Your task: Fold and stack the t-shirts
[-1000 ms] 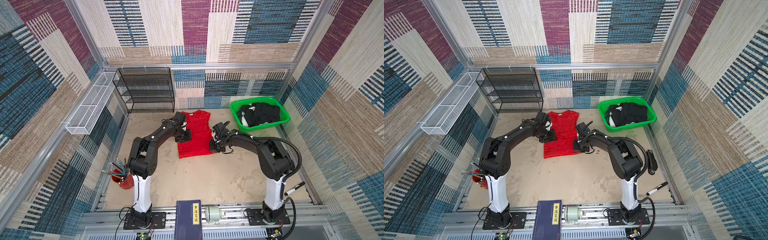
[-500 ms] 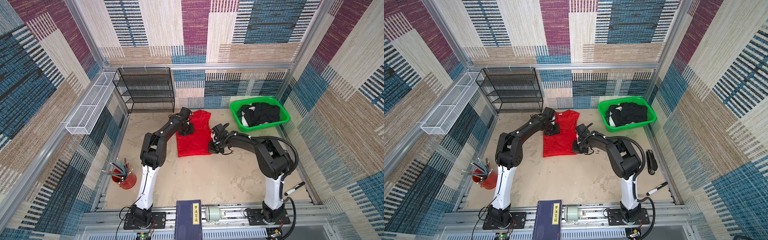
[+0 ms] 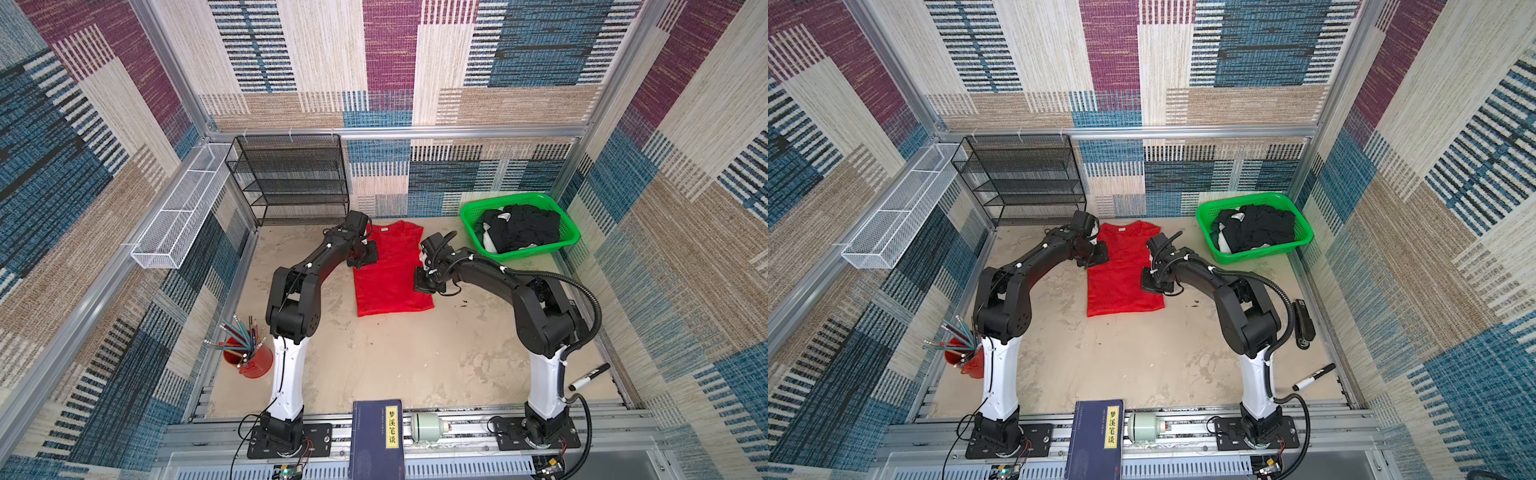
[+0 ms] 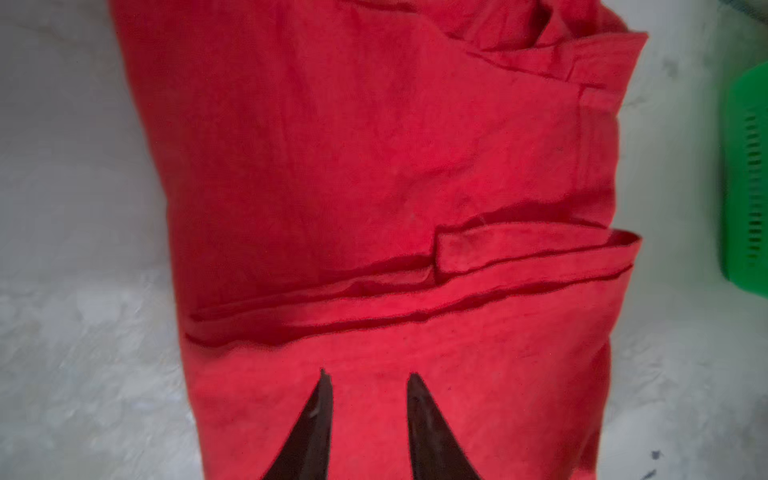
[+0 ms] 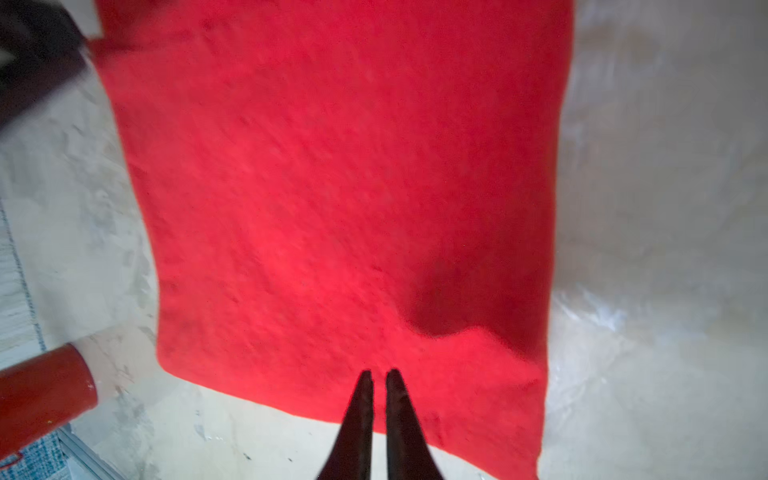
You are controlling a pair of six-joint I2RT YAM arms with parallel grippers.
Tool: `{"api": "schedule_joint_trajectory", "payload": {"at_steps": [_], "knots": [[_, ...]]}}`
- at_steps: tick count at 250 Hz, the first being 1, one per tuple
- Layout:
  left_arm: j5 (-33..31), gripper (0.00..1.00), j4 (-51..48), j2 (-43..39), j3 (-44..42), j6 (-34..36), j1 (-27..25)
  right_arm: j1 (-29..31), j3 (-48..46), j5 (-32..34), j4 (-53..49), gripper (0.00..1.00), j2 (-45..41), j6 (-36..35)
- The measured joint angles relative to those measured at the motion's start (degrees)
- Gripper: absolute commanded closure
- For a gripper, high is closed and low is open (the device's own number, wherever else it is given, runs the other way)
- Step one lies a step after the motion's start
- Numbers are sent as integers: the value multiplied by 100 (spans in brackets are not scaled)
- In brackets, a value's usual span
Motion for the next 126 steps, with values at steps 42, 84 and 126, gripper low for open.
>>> {"api": "schedule_joint_trajectory", "payload": {"at_steps": [42,84,126], "knots": [[17,69,109,-44,-225,-2,184,-195,1709,48,-278,88,1014,-216],[118,70,247,216,-9,-2,369,-391,3141,94,-527,88,2079,-378],[149,70,179,599,260,-2,433,-549,3803,101,-673,88,2817,-378]]}}
